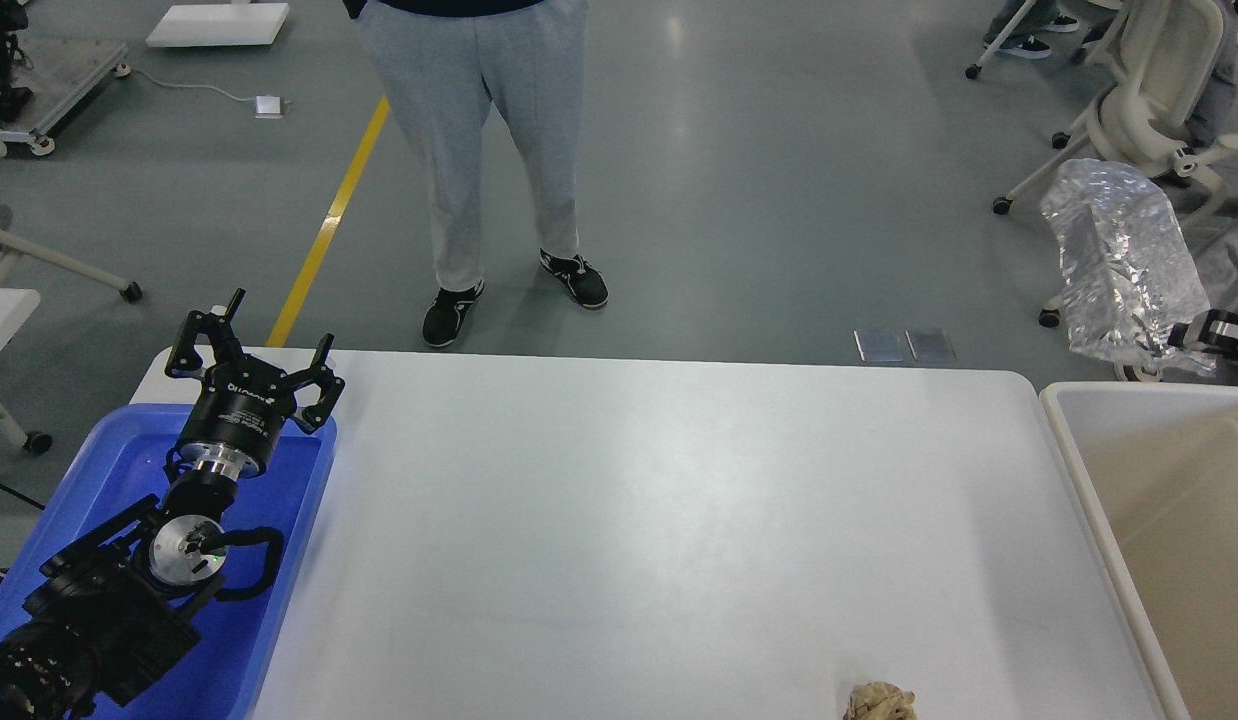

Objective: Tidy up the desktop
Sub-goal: 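Open the right gripper to drop the foil bag into the white bin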

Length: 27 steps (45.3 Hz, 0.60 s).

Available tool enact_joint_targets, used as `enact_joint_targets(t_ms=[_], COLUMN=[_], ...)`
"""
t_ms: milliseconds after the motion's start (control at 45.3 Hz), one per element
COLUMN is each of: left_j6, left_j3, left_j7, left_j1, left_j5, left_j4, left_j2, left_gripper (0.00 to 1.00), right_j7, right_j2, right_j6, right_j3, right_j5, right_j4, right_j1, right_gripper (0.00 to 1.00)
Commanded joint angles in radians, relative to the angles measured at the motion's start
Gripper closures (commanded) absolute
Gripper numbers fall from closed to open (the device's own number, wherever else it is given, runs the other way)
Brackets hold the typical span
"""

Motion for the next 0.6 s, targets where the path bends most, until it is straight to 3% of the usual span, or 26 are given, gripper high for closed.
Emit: enact_joint_targets(t_ms=[0, 221, 419, 574], left_j6=[0.0, 0.0, 0.0, 0.002], left_j3=[-0.001, 0.001, 0.001, 0.001], left_j7=[0.0, 0.001, 0.001, 0.001], left_j1=[0.0, 0.001, 0.001, 0.001], left_j5=[0.0, 0.0, 0.0, 0.0], left_j4=[0.0, 0.0, 0.0, 0.0], left_j2=[0.0, 0.0, 0.0, 0.0], left_gripper=[0.0, 0.0, 0.0, 0.0], right_j7=[0.03, 0.089, 0.09, 0.09], right_j2=[-0.044, 0.016, 0.117, 0.218], right_j6=[-0.18, -0.27, -0.275, -0.278], right_j3=[0.002, 0.003, 0.071, 0.167], right_j5=[0.285, 0.552, 0.779, 0.833], right_j4=[-0.045, -0.136, -0.287, -0.388], right_j1=[-0.187, -0.375, -0.564, -0.716], right_gripper=[1.0, 1.0, 1.0, 1.0])
